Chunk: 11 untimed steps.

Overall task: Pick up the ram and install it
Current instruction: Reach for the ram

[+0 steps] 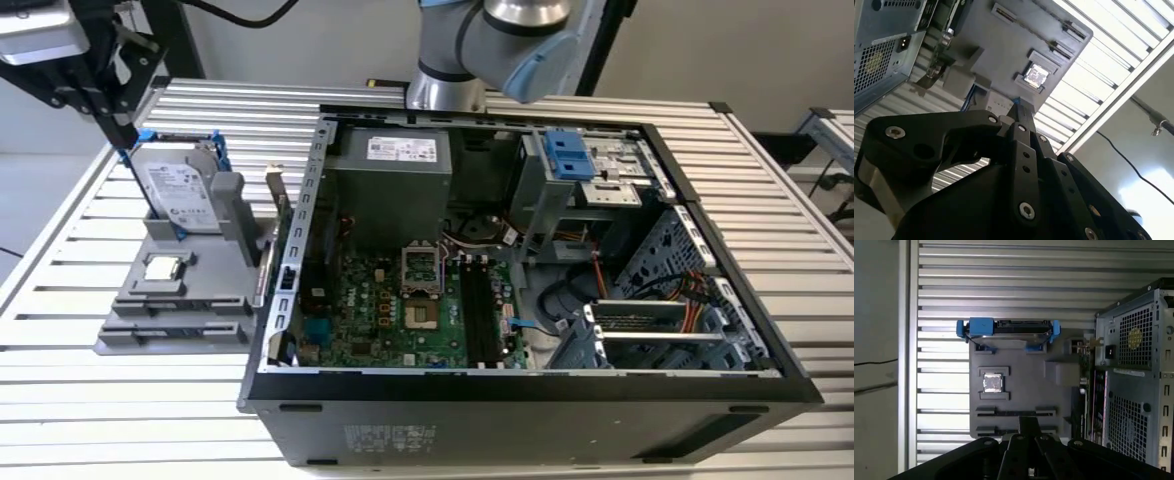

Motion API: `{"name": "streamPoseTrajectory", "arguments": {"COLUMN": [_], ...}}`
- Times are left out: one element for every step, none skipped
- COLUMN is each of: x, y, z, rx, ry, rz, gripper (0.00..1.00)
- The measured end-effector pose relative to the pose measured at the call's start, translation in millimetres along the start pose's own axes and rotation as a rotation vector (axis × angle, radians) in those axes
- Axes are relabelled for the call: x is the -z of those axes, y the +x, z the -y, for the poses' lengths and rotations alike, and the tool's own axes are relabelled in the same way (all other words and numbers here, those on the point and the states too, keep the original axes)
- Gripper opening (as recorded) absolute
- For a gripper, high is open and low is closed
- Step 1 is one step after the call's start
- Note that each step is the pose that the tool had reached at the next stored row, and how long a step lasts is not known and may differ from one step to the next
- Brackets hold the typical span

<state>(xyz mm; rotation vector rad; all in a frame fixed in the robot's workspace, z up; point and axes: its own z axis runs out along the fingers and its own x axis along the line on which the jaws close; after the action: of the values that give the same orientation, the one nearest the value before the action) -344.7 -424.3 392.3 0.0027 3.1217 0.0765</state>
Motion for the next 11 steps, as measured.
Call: {"name": "streamPoseTrajectory", "arguments": {"x": [0.2, 0.4, 0.6, 0.8, 0.9, 1.1, 1.3, 1.5, 1.6, 1.7, 1.8], "y": [0.0, 0.0, 0.0, -0.1, 0.0, 0.0, 0.0, -0.1, -0.1, -0.1, -0.1], "z": [4.3, 8.7, 13.5, 17.8, 22.1, 26.2, 30.3, 34.6, 38.7, 41.8, 43.7], "rx": [0.000, 0.000, 0.000, 0.000, 0.000, 0.000, 0.000, 0.000, 0.000, 0.000, 0.000], "ry": [0.0000, 0.0000, 0.0000, 0.0000, 0.0000, -0.0001, -0.0001, -0.0001, -0.0001, -0.0002, -0.0001], "rz": [0.0000, 0.0000, 0.0000, 0.0000, 0.0000, 0.0000, 0.0000, 0.0000, 0.0000, 0.0001, 0.0000], "gripper": [0.00, 0.00, 0.00, 0.00, 0.00, 0.00, 0.00, 0.00, 0.00, 0.00, 0.00]}}
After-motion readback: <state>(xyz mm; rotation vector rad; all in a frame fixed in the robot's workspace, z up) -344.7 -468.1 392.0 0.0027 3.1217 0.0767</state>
